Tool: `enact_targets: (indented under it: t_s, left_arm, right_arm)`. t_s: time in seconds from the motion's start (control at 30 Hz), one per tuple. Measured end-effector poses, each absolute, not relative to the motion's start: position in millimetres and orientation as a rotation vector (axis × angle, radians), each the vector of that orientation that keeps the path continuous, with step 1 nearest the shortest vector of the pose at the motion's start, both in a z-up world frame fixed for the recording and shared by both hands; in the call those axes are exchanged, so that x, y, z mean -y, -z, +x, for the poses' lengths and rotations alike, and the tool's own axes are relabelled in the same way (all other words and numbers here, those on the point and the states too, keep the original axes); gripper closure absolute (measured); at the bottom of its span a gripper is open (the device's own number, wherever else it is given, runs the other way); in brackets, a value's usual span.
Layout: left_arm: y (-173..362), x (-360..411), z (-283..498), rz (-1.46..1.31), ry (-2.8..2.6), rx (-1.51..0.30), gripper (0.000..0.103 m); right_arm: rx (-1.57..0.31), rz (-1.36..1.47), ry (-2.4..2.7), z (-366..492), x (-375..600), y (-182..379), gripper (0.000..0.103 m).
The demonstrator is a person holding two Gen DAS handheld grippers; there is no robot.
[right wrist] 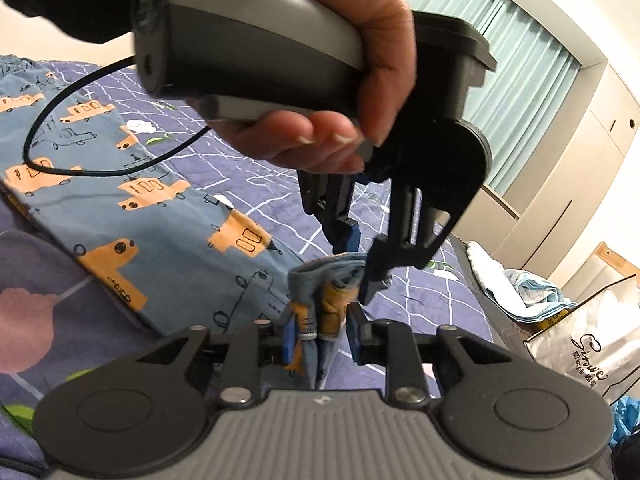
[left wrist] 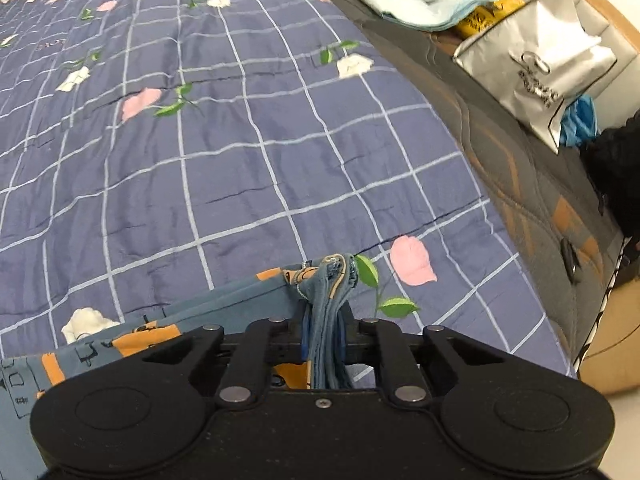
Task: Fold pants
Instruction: 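Hold the pants edge with both grippers close together and lift slightly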
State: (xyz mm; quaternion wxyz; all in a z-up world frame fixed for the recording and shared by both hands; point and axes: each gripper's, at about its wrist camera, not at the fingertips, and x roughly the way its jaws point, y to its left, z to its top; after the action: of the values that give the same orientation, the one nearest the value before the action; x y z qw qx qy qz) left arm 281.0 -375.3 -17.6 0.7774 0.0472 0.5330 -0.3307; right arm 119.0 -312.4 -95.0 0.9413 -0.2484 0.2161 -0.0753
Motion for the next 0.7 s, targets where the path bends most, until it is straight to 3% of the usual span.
enact_targets:
  t_s: [0.2,0.47,0.7]
  left_arm:
    - [-13.2,346.8,266.9,0.066,0.697,-1.086,0.091]
    - [-40.8,273.6,255.2,0.046,0.606,-1.018,0.091]
    - [-24.5,199.3,253.7,-0.03,0.513,-1.022,0.091]
  right_arm:
    - [-0.388,-0.488,0.139,108.6,297.6,75.8,0.087]
    - [-0.347,-0.484,0.027,107.2,254.2,51.4,0.087]
    - [-0.381,-0.5,-0.116,118.0,210.6,55.3,0.087]
